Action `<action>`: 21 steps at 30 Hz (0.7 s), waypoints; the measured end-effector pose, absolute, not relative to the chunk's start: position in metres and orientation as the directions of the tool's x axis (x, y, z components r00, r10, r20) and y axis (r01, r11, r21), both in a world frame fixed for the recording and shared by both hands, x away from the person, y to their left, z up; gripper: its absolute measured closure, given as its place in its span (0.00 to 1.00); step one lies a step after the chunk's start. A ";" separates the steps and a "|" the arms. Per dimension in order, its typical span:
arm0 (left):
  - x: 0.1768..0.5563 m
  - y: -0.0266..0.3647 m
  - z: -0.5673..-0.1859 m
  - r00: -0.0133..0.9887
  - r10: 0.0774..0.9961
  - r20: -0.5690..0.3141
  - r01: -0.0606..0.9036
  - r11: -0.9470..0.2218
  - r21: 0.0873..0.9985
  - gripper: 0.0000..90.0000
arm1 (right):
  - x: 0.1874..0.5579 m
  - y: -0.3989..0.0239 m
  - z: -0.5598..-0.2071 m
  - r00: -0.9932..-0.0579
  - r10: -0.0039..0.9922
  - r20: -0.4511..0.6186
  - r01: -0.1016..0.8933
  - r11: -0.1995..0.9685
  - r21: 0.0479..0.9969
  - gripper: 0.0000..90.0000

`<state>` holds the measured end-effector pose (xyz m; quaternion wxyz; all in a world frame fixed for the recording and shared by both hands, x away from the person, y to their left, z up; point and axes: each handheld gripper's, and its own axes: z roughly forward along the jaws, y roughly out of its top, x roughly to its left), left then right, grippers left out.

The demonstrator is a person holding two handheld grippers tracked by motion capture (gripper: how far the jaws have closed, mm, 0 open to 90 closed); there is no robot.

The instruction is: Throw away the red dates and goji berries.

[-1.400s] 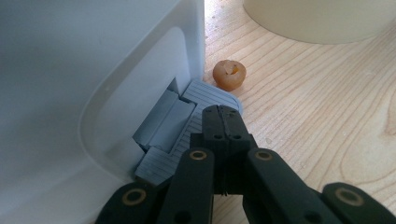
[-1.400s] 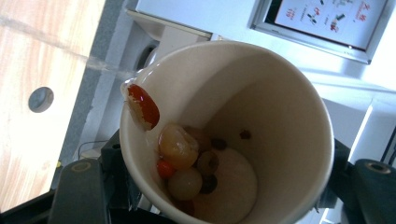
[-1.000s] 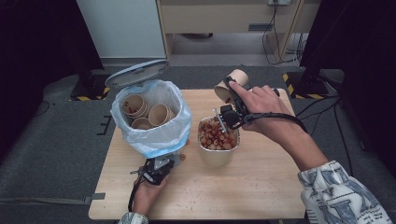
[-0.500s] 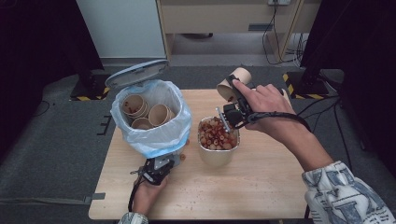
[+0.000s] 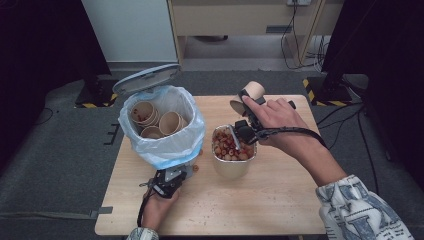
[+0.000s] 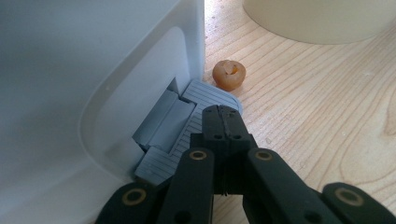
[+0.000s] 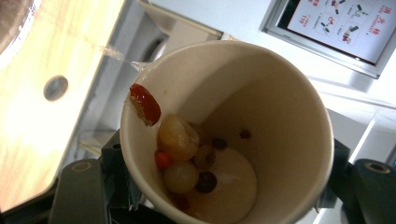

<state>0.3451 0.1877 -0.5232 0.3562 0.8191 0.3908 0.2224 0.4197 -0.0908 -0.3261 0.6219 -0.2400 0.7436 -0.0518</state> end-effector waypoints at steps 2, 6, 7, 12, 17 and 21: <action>0.345 0.188 -0.523 0.596 0.798 0.085 0.482 -0.441 0.757 1.00 | 0.416 -0.089 -0.333 -0.112 -0.478 -0.871 -0.318 0.848 -0.425 0.33; 0.345 0.187 -0.523 0.596 0.798 0.087 0.481 -0.442 0.757 1.00 | 0.421 -0.090 -0.327 -0.094 -0.434 -0.896 -0.277 0.876 -0.396 0.33; 0.345 0.187 -0.523 0.596 0.798 0.087 0.481 -0.442 0.757 1.00 | 0.420 -0.089 -0.331 -0.085 -0.462 -0.883 -0.278 0.862 -0.424 0.33; 0.345 0.188 -0.523 0.596 0.798 0.084 0.481 -0.439 0.758 1.00 | 0.422 -0.091 -0.339 -0.109 -0.491 -0.864 -0.284 0.849 -0.446 0.33; 0.345 0.188 -0.523 0.596 0.798 0.085 0.482 -0.441 0.757 1.00 | 0.417 -0.089 -0.349 -0.125 -0.545 -0.829 -0.325 0.812 -0.485 0.33; 0.345 0.188 -0.523 0.596 0.798 0.087 0.480 -0.442 0.758 1.00 | 0.419 -0.091 -0.340 -0.131 -0.477 -0.869 -0.303 0.854 -0.423 0.33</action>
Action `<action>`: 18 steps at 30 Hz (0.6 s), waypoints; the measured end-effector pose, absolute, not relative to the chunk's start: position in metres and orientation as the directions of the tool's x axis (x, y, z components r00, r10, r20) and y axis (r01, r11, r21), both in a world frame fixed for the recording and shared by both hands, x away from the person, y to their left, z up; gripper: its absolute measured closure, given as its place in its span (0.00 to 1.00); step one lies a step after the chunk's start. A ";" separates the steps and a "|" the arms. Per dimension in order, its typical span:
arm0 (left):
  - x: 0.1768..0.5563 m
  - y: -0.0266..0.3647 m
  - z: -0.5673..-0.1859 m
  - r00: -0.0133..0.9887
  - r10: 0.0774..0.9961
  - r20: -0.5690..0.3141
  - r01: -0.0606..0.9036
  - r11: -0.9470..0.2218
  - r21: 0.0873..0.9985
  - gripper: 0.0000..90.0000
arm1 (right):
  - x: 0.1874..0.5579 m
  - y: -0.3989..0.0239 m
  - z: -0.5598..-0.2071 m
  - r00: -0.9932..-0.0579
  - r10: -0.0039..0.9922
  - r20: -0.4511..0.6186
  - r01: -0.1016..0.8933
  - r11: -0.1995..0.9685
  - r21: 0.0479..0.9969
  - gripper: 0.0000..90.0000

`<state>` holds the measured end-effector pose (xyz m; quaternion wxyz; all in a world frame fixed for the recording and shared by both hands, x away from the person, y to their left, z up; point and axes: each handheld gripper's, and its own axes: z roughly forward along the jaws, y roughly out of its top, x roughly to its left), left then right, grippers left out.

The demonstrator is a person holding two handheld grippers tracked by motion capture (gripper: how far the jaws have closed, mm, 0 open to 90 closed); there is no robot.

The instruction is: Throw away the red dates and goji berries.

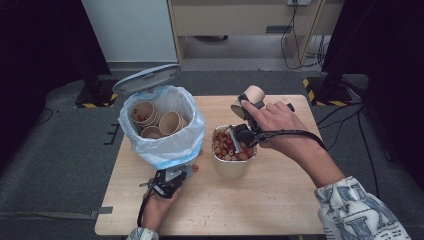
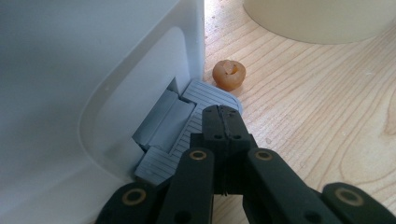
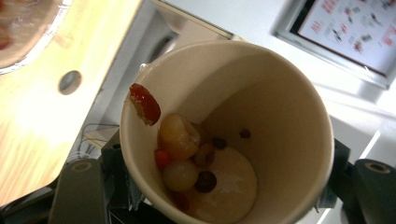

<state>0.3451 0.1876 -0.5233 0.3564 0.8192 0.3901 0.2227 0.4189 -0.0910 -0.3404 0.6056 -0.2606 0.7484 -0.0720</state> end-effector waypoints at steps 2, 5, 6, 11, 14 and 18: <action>0.345 0.188 -0.523 0.597 0.798 0.086 0.481 -0.441 0.758 1.00 | 0.416 -0.090 -0.344 -0.119 -0.526 -0.842 -0.314 0.825 -0.470 0.33; 0.345 0.188 -0.523 0.596 0.798 0.085 0.482 -0.440 0.758 1.00 | 0.416 -0.093 -0.338 -0.117 -0.492 -0.862 -0.307 0.844 -0.440 0.33; 0.345 0.188 -0.523 0.596 0.799 0.086 0.482 -0.441 0.758 1.00 | 0.416 -0.094 -0.334 -0.117 -0.481 -0.869 -0.300 0.851 -0.431 0.33; 0.345 0.187 -0.523 0.596 0.798 0.086 0.480 -0.440 0.759 1.00 | 0.416 -0.099 -0.321 -0.099 -0.455 -0.885 -0.276 0.867 -0.414 0.33; 0.345 0.187 -0.523 0.595 0.799 0.087 0.481 -0.441 0.757 1.00 | 0.418 -0.089 -0.337 -0.089 -0.477 -0.874 -0.262 0.858 -0.441 0.33; 0.345 0.188 -0.523 0.601 0.795 0.087 0.480 -0.445 0.756 1.00 | 0.415 -0.075 -0.368 -0.118 -0.598 -0.793 -0.323 0.778 -0.539 0.33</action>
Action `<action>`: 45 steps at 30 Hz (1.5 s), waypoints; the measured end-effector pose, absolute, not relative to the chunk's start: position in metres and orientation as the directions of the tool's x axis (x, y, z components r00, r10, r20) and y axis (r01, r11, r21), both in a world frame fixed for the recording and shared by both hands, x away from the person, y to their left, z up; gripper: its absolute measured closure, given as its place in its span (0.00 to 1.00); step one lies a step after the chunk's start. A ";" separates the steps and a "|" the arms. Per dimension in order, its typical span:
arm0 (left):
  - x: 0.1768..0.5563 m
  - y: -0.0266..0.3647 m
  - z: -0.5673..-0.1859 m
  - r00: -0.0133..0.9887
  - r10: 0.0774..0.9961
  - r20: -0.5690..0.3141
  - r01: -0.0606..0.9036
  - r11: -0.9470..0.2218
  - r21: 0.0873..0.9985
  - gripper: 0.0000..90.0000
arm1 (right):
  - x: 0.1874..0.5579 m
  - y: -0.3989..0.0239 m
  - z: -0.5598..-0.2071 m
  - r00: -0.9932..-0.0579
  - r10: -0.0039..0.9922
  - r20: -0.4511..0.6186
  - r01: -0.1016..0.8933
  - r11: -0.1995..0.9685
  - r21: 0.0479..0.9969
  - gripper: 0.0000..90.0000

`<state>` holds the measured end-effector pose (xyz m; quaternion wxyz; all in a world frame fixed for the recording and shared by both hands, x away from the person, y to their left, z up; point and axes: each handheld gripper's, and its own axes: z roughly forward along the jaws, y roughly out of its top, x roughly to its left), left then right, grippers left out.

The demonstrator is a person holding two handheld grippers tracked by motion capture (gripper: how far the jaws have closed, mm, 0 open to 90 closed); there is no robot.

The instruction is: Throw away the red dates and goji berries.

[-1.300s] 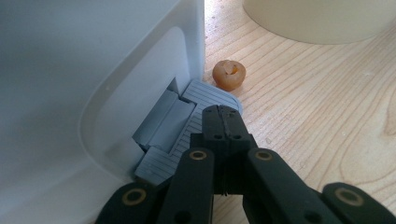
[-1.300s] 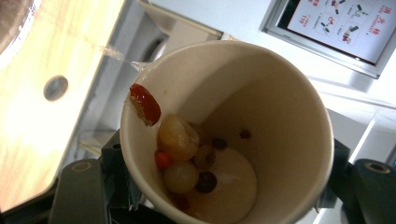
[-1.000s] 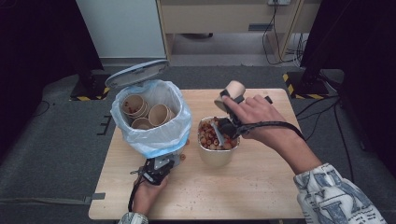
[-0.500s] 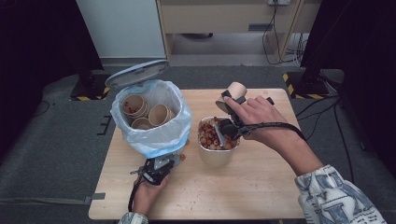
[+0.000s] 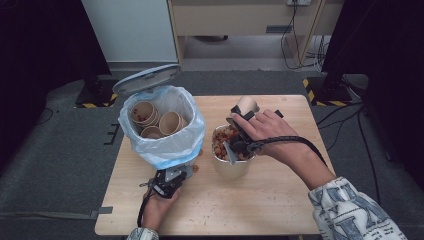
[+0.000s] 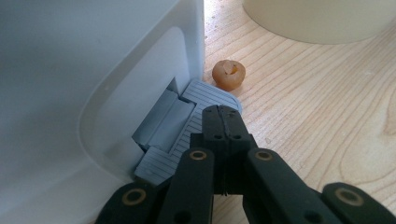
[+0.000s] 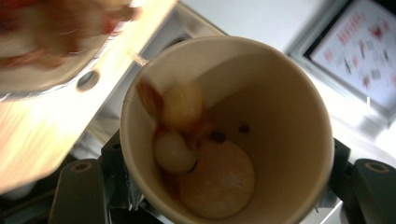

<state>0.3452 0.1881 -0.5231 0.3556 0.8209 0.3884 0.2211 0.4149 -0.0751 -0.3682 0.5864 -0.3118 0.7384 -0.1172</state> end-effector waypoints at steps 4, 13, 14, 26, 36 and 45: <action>0.345 0.188 -0.523 0.597 0.798 0.083 0.482 -0.439 0.758 1.00 | 0.419 -0.080 -0.361 -0.111 -0.574 -0.811 -0.311 0.796 -0.520 0.33; 0.345 0.188 -0.523 0.596 0.798 0.083 0.482 -0.439 0.759 1.00 | 0.419 -0.093 -0.354 -0.143 -0.518 -0.843 -0.300 0.834 -0.462 0.33; 0.345 0.188 -0.523 0.595 0.799 0.083 0.482 -0.438 0.759 1.00 | 0.420 -0.094 -0.354 -0.154 -0.495 -0.855 -0.297 0.848 -0.438 0.33; 0.345 0.188 -0.523 0.596 0.798 0.085 0.482 -0.441 0.757 1.00 | 0.432 -0.110 -0.345 -0.271 -0.255 -0.928 -0.282 0.943 -0.177 0.32; 0.345 0.188 -0.523 0.597 0.798 0.084 0.481 -0.440 0.759 1.00 | 0.439 -0.124 -0.340 -0.358 -0.092 -0.929 -0.255 0.967 0.003 0.32; 0.345 0.188 -0.523 0.597 0.798 0.083 0.481 -0.439 0.759 1.00 | 0.446 -0.136 -0.342 -0.432 0.033 -0.901 -0.220 0.965 0.140 0.32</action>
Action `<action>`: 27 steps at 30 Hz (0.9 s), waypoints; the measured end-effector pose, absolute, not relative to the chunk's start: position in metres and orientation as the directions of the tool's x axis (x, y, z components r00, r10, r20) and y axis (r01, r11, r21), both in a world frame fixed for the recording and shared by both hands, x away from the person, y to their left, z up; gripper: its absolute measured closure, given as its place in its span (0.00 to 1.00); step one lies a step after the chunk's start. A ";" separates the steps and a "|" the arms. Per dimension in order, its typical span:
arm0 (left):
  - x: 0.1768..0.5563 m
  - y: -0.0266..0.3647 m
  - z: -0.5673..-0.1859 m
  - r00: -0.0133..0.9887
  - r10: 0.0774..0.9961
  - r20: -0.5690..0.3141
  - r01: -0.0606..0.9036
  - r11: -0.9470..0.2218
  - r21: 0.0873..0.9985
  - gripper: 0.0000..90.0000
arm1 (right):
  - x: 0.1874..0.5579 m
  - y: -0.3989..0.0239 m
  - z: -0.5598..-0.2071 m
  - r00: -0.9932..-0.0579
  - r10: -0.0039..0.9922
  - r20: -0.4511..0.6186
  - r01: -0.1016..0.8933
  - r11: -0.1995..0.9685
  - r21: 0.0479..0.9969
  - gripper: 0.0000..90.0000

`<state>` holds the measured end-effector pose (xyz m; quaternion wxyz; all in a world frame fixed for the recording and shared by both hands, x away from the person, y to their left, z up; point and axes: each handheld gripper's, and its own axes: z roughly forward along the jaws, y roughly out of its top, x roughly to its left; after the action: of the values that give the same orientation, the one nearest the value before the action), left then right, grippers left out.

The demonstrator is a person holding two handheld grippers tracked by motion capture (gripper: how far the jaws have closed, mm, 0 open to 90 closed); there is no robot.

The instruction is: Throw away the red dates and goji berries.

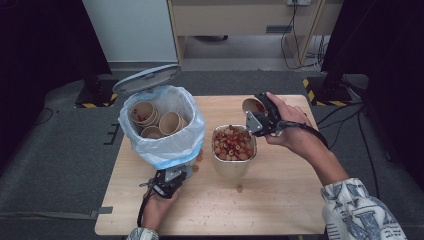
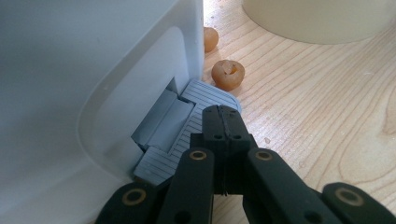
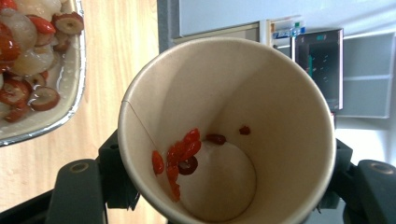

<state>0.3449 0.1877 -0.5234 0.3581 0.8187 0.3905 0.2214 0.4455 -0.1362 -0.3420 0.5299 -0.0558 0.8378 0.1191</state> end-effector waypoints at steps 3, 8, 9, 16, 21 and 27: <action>0.345 0.188 -0.523 0.598 0.797 0.080 0.481 -0.438 0.759 1.00 | 0.448 -0.141 -0.345 -0.458 0.070 -0.886 -0.203 0.962 0.181 0.32; 0.345 0.188 -0.523 0.599 0.797 0.082 0.480 -0.439 0.759 1.00 | 0.453 -0.149 -0.348 -0.494 0.142 -0.858 -0.177 0.950 0.258 0.32; 0.345 0.188 -0.523 0.599 0.796 0.081 0.480 -0.439 0.760 1.00 | 0.454 -0.150 -0.349 -0.499 0.156 -0.852 -0.172 0.946 0.274 0.32; 0.345 0.188 -0.524 0.593 0.802 0.073 0.487 -0.429 0.761 1.00 | 0.459 -0.161 -0.351 -0.527 0.230 -0.818 -0.136 0.928 0.348 0.32; 0.345 0.188 -0.524 0.594 0.802 0.072 0.487 -0.429 0.761 1.00 | 0.461 -0.168 -0.354 -0.546 0.272 -0.792 -0.112 0.914 0.390 0.32; 0.345 0.188 -0.524 0.596 0.799 0.074 0.486 -0.433 0.759 1.00 | 0.463 -0.176 -0.357 -0.561 0.293 -0.774 -0.092 0.907 0.410 0.32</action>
<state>0.3446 0.1881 -0.5236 0.3593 0.8179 0.3930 0.2178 0.4625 -0.1756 -0.3571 0.4646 0.0585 0.8590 0.2071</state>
